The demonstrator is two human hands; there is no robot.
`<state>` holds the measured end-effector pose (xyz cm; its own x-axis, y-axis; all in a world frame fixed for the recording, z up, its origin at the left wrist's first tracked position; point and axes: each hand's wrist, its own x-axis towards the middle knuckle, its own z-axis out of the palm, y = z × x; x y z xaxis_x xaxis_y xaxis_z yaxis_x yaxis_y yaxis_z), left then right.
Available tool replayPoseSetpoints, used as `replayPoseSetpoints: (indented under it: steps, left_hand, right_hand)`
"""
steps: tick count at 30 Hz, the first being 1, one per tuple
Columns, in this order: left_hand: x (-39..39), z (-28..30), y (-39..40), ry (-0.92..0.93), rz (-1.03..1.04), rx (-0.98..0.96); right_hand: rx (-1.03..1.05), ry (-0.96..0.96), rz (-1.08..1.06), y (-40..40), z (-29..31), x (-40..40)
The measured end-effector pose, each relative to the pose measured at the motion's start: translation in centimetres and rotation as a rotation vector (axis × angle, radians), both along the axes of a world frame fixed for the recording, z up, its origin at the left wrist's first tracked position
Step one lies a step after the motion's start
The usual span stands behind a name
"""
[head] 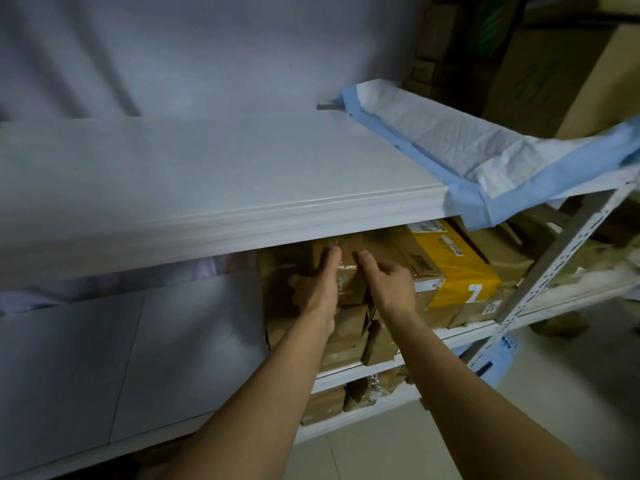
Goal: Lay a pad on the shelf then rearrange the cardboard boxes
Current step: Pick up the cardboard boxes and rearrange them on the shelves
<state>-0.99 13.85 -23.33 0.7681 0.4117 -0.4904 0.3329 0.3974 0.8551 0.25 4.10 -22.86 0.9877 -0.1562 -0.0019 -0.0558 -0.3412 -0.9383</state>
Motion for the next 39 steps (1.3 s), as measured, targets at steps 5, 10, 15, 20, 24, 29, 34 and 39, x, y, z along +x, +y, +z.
replayPoseSetpoints:
  steps: [5,10,15,20,24,29,34,39]
  left_hand:
    - [1.0,-1.0,-1.0,0.086,-0.126,0.313]
    - [1.4,-1.4,-0.8,0.18,-0.232,0.594]
    - [1.6,-1.6,0.2,0.178,-0.266,0.706]
    - [0.3,-2.8,4.0,0.252,0.016,0.928]
    - [0.0,-5.3,4.7,0.387,0.02,0.657]
    - [-0.1,-5.8,3.4,0.343,0.05,0.603]
    - [-0.4,-5.7,3.3,0.339,0.038,0.612]
    - [-0.6,-5.9,4.0,0.294,0.008,0.579]
  right_hand:
    - [-0.302,-0.067,0.018,-1.1,-1.2,1.4]
    - [-0.463,-0.101,-0.018,-0.8,-2.0,2.2]
    - [-0.507,-0.061,-0.039,-1.1,-2.0,2.9]
    - [-0.525,-0.111,-0.089,-1.2,-2.5,3.3]
    - [-0.56,-0.052,-0.103,-1.2,-2.1,3.2]
    - [-0.561,-0.038,-0.097,-1.3,-1.8,3.2]
    - [-0.57,-0.048,-0.092,-1.2,-1.6,3.1]
    - [-0.536,-0.13,-0.172,-1.0,-1.2,2.7]
